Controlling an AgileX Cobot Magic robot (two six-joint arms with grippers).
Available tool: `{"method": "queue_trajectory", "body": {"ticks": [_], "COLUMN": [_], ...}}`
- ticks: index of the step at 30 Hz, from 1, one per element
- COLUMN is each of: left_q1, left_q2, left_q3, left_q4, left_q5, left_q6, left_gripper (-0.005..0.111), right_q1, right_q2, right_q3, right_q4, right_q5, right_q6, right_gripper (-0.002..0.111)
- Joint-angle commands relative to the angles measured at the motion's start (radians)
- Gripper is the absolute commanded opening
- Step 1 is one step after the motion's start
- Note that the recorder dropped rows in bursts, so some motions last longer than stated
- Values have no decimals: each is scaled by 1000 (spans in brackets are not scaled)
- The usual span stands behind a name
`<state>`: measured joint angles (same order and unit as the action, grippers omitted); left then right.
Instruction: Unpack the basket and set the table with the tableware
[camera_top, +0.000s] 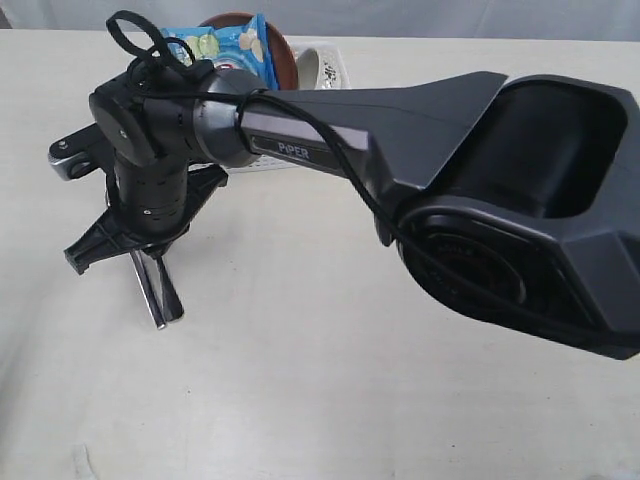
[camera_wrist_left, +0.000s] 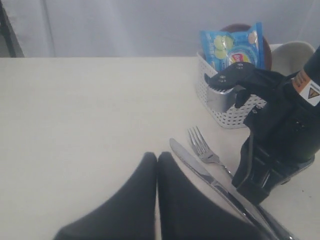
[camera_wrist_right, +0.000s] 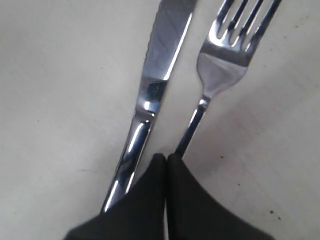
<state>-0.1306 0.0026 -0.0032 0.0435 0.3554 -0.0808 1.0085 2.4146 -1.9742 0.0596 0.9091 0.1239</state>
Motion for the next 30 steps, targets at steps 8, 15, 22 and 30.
{"method": "queue_trajectory", "body": {"ticks": [8,15,22,30], "left_q1": [2,2,2,2], "left_q2": [-3,-3,-3,-3], "left_q3": [3,3,3,3], "left_q4": [9,9,9,9], "left_q5": [-11,-11,-11,-11], "left_q6": [-4,-4,-4,-4], "left_gripper": [0,0,0,0], "right_q1": [10,8,5,5], "right_q2": [-63,-46,6,12], "right_q3": [7,7,7,7], "right_q4": [18,18,18,18], "right_q5": [-38,-63,-67,-43], "right_q6": [-38,-43,-43,-26], "right_gripper": [-1,-1,-1,-1]}}
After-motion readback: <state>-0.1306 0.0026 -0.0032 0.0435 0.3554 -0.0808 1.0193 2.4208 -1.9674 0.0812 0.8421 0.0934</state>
